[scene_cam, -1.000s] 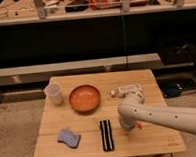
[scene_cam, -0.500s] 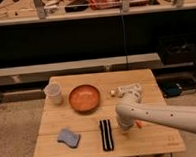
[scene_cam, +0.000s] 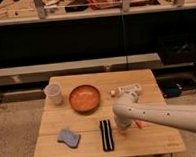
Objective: Push the eraser across the table
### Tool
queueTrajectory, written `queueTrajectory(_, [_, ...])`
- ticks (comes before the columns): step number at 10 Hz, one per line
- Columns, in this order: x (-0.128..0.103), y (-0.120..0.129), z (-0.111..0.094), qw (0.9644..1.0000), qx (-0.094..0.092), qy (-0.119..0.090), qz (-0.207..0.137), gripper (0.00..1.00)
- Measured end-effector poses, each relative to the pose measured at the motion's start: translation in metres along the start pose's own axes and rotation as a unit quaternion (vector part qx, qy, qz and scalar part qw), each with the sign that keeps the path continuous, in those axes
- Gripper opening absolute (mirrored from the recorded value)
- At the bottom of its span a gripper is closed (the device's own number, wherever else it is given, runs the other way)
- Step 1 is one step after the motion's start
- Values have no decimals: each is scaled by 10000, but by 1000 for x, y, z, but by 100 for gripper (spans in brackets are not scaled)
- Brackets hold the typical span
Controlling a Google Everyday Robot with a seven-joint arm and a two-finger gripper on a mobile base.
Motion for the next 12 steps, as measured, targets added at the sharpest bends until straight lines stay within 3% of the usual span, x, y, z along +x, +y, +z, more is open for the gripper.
queueTrajectory(12, [-14, -8, -1, 9997, -1, 11, -225, 0])
